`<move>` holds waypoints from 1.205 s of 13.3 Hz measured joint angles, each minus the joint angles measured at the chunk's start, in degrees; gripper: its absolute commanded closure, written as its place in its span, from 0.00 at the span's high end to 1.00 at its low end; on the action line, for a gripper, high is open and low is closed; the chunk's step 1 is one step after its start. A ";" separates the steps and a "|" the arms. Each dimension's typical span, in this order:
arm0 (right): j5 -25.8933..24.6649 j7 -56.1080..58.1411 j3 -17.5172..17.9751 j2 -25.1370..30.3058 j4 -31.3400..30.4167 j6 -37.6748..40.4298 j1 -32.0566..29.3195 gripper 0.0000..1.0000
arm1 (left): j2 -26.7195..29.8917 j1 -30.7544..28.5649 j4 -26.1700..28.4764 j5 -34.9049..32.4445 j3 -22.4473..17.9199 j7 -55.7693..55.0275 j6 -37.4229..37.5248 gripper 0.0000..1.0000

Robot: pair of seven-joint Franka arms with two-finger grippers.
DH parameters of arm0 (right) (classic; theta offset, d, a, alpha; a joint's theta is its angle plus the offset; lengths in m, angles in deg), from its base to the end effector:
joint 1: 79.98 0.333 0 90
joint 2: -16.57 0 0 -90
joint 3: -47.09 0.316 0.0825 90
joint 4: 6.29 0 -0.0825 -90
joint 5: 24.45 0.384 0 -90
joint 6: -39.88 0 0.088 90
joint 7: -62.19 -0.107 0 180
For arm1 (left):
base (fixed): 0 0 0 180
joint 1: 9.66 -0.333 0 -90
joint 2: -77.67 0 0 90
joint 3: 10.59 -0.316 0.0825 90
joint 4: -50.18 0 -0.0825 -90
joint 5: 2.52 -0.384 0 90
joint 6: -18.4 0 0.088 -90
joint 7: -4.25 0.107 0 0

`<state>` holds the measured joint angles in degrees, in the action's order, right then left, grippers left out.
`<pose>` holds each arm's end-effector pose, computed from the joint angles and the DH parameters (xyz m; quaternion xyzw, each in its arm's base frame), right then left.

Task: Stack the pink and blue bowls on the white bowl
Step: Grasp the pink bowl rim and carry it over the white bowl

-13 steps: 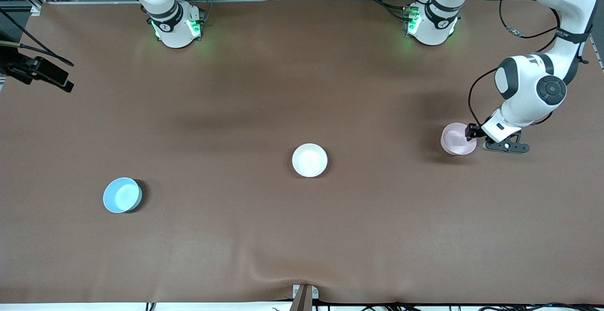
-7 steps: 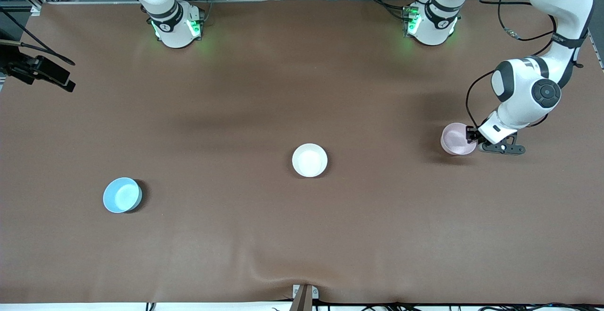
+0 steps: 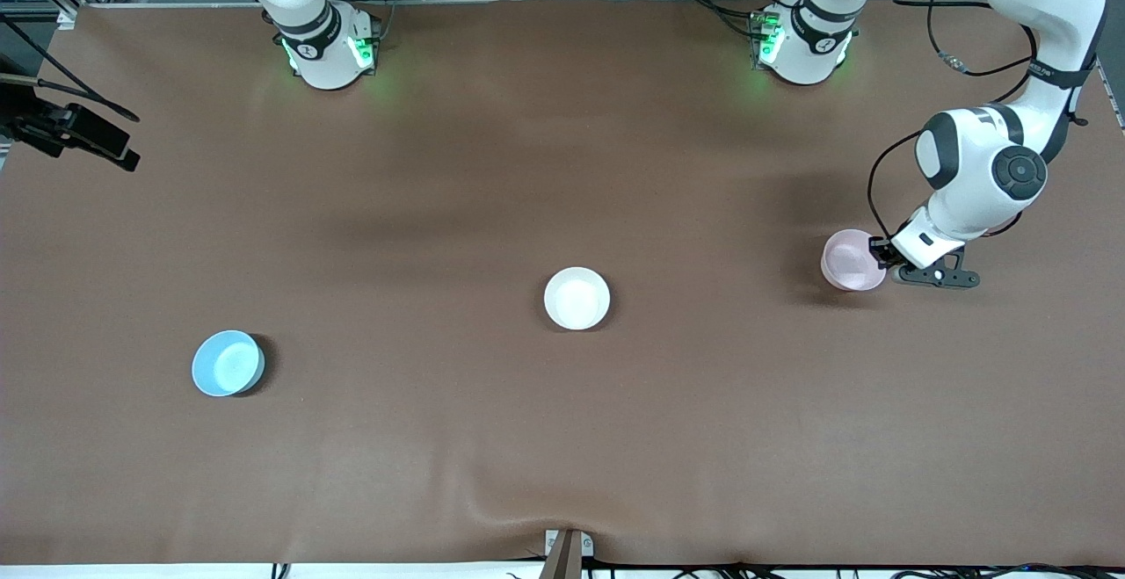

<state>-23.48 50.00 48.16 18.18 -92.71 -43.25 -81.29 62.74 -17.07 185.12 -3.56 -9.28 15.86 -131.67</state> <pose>0.5334 -0.0001 0.6586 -0.9941 0.1074 0.0154 0.0066 0.5108 0.0539 0.2197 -0.9985 0.0555 -0.0015 0.0019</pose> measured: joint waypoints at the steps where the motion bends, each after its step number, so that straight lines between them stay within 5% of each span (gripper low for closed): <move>1: 0.00 0.00 -0.06 0.00 0.01 0.00 0.00 1.00 | 0.05 -0.04 -1.28 2.51 1.14 0.02 1.98 0.00; 5: 0.00 0.00 -0.04 0.00 0.04 0.00 0.00 1.00 | 0.08 0.32 -8.79 7.02 6.88 -1.97 10.46 0.00; 9: 0.02 0.00 0.06 0.00 0.04 0.00 0.01 1.00 | -0.04 1.00 -14.41 7.09 15.17 -16.07 13.54 0.00; 11: 0.02 0.00 0.09 0.00 0.04 0.00 0.02 1.00 | -0.64 4.52 -16.83 7.10 18.25 -26.18 13.80 0.00; 16: 0.02 0.00 0.11 0.00 0.05 0.00 0.03 1.00 | -4.45 17.33 -25.31 7.11 18.80 -45.73 16.66 0.00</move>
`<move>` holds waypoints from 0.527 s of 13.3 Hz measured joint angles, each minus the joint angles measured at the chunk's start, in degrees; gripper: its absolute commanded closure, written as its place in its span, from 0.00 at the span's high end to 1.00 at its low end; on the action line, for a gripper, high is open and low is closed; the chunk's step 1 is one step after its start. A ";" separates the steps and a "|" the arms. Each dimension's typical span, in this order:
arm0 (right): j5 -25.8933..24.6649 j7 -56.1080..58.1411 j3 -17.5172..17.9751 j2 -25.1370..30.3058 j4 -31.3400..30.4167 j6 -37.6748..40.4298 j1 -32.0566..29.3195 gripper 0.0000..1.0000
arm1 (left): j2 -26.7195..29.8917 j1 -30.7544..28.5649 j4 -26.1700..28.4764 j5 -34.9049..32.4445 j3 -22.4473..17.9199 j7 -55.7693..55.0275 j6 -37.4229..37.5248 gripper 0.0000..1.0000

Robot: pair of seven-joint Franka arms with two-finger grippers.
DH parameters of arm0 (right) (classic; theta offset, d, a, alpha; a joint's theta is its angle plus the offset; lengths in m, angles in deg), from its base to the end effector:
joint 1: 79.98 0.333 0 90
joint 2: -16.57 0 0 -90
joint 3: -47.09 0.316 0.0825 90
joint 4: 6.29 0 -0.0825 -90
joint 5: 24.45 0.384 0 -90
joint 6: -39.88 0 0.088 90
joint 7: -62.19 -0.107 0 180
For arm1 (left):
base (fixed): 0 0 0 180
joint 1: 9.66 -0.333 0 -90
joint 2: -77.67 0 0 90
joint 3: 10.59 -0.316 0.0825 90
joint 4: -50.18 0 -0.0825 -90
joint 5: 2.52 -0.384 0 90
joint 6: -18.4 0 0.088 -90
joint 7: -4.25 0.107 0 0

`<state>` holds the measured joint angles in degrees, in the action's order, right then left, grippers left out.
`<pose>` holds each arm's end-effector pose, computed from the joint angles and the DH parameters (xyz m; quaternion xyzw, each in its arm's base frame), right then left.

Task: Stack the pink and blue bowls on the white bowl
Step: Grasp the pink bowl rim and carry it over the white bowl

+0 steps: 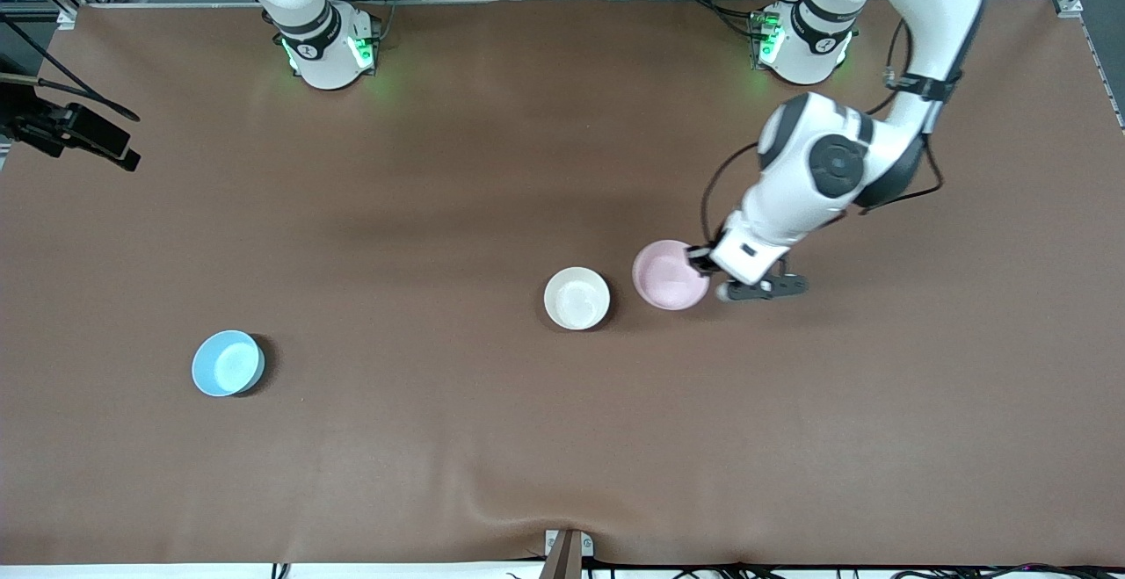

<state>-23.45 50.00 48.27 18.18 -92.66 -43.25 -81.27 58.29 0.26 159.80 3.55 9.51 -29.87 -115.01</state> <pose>0.5334 0.0012 0.6590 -0.9942 0.1062 0.0150 0.0068 0.5498 -0.3057 0.3386 0.9908 0.0818 -0.0116 0.1068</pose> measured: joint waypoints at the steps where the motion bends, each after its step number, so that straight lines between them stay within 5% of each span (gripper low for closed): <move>1: 0.00 0.00 0.01 0.00 0.00 0.00 0.00 1.00 | -1.34 2.06 -2.50 0.00 -0.02 -2.62 1.04 0.00; 7: 0.01 0.00 0.02 -0.03 0.01 0.00 0.01 1.00 | -13.11 10.62 -13.86 -0.50 -0.66 -10.90 1.74 0.00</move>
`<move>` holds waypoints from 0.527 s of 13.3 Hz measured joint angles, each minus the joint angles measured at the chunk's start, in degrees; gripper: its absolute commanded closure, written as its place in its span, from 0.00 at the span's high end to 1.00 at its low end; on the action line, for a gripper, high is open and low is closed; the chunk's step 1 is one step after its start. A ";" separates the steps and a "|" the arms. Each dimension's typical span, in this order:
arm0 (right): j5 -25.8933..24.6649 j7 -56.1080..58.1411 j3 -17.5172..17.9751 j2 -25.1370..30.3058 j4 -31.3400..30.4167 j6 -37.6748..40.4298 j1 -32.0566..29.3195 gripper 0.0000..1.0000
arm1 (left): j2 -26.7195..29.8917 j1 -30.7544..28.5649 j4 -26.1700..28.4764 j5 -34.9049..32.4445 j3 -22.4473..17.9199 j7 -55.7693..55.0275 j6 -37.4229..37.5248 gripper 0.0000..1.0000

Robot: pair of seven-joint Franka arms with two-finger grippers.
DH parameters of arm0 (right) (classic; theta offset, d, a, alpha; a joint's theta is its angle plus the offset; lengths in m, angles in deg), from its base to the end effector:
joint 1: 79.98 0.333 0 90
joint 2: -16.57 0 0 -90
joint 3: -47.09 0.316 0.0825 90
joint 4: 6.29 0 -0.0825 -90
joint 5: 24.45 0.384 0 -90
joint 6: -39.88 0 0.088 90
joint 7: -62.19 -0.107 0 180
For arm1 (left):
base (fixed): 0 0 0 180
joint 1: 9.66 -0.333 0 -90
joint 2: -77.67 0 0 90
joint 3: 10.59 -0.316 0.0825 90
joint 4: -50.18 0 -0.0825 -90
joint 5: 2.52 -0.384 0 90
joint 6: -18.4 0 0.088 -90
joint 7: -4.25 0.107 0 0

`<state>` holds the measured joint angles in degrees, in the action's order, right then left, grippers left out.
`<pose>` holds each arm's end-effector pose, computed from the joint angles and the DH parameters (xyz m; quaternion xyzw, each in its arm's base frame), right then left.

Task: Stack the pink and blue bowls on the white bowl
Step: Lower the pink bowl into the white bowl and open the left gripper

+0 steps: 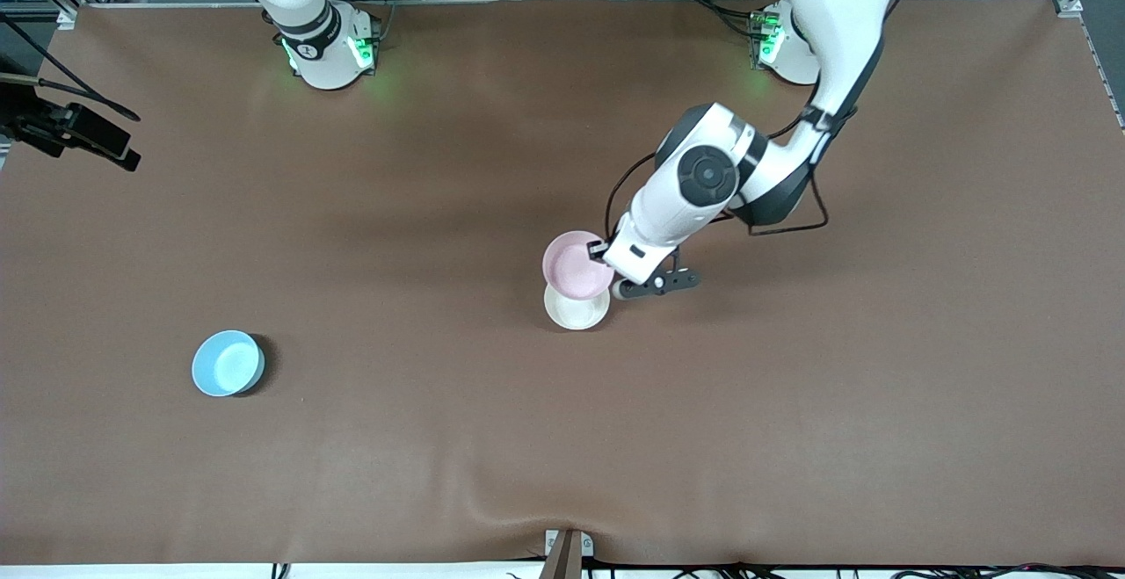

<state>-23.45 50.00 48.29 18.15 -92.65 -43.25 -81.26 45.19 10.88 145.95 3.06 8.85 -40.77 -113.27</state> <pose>0.5335 0.0015 0.6588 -0.9942 0.1060 0.0152 0.0068 0.5432 -0.4213 0.2998 0.9858 0.1026 -0.0534 0.1221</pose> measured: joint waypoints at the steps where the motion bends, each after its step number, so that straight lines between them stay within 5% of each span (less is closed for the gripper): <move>1: 0.00 0.00 0.00 -0.01 0.00 0.00 0.00 1.00 | -1.31 0.07 -0.98 -0.77 -0.11 0.00 -0.03 0.00; 7: 0.02 0.00 0.11 -0.42 0.00 0.00 0.51 1.00 | -4.68 0.09 -2.72 -2.45 -0.81 0.00 -2.49 0.00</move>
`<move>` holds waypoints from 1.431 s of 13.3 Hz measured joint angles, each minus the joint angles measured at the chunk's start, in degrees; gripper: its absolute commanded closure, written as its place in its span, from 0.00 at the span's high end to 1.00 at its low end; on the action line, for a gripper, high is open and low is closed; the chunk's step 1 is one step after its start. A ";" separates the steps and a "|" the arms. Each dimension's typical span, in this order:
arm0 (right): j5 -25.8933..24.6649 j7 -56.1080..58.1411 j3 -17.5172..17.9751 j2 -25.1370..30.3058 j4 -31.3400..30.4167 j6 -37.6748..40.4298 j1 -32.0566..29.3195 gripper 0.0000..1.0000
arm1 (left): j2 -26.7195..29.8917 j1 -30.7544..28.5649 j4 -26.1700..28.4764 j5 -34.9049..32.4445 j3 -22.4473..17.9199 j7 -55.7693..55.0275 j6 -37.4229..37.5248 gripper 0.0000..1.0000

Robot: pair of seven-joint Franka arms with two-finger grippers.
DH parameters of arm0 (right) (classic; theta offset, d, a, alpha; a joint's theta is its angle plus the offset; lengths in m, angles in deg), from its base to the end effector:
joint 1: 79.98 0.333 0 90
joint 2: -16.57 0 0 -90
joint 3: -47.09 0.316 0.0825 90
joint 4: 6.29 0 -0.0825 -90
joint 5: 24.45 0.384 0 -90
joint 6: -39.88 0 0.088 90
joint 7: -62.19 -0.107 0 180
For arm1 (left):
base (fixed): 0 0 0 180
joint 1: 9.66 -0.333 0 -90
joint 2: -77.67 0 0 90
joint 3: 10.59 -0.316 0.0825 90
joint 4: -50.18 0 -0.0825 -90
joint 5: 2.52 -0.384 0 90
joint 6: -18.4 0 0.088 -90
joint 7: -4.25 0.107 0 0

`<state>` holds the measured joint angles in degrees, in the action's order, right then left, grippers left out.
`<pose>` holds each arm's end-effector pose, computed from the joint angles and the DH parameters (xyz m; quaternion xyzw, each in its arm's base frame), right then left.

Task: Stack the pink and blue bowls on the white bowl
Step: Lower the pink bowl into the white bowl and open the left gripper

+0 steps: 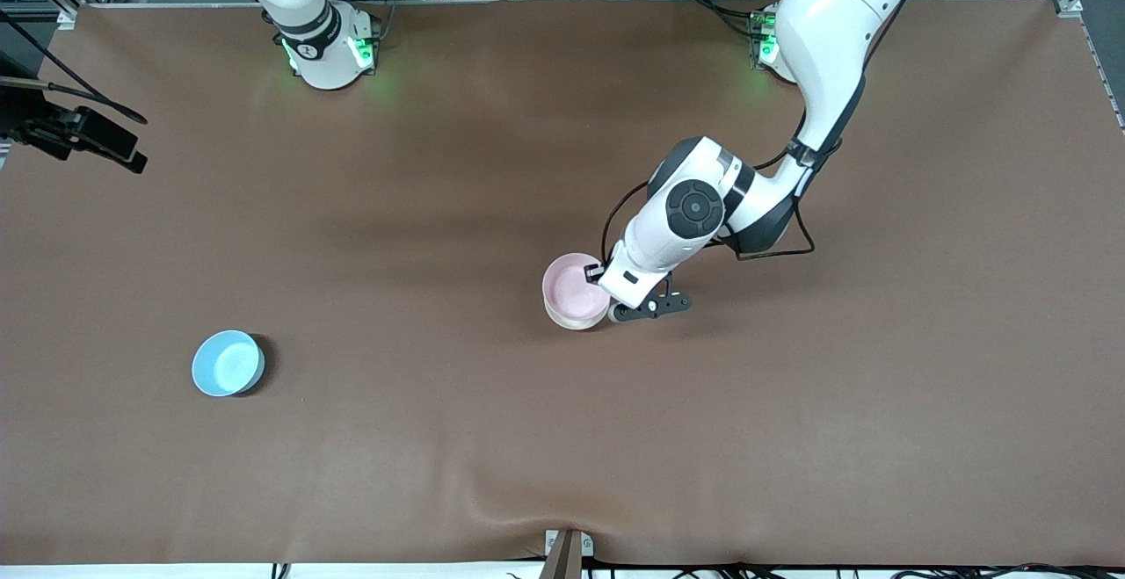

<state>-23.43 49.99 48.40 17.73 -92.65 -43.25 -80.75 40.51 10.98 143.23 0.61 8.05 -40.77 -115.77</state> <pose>0.5359 0.0073 0.6549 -0.9947 0.1007 0.0189 0.0066 0.5609 -0.4194 0.2688 0.9867 0.1032 -0.0413 0.1187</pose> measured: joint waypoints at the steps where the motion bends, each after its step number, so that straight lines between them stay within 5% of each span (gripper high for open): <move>1: 0.00 0.00 0.00 0.00 0.00 0.00 0.03 1.00 | -0.08 0.02 -0.01 -0.04 -0.21 0.00 -0.22 0.00; 19: 0.00 0.00 0.00 -0.02 0.00 -0.05 0.15 1.00 | -3.41 0.80 -0.02 -0.70 -0.84 0.00 -4.69 0.00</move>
<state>-23.43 49.99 48.39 17.71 -92.65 -43.30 -80.60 37.10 11.78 143.21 -0.09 7.21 -40.77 -120.45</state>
